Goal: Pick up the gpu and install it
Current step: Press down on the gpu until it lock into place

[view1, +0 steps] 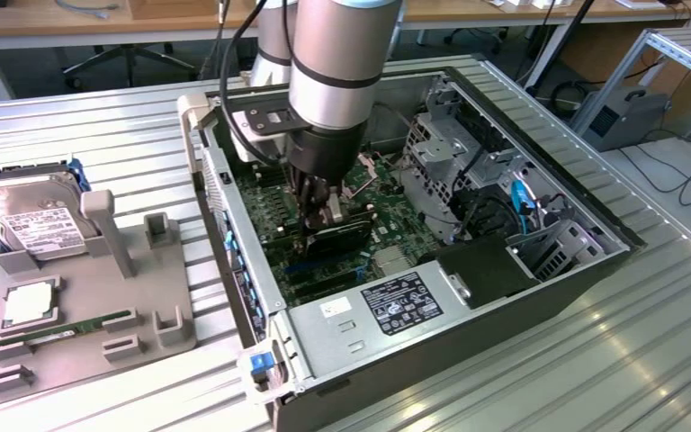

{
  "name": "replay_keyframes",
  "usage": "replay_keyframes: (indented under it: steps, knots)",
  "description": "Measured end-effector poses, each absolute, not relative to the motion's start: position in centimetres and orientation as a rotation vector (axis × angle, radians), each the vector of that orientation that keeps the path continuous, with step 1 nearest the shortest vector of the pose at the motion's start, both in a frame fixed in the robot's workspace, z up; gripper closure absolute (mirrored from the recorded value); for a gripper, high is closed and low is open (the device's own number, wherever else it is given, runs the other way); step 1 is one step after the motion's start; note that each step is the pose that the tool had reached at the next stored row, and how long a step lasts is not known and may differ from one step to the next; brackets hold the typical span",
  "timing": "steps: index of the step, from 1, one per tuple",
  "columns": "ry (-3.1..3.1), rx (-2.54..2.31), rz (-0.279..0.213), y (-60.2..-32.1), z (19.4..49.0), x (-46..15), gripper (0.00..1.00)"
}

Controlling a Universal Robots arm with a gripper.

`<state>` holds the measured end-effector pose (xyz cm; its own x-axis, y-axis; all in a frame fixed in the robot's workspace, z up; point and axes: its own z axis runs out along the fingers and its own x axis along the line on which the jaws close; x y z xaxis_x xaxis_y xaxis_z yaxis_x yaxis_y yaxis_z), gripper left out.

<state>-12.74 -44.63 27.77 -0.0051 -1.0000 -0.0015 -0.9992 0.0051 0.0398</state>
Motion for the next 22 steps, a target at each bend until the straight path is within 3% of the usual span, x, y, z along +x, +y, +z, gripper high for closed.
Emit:
replay_keyframes:
  steps: [22]
  knots:
    - [-2.208,2.197,-0.046,-44.63,27.1,-12.86,0.89]
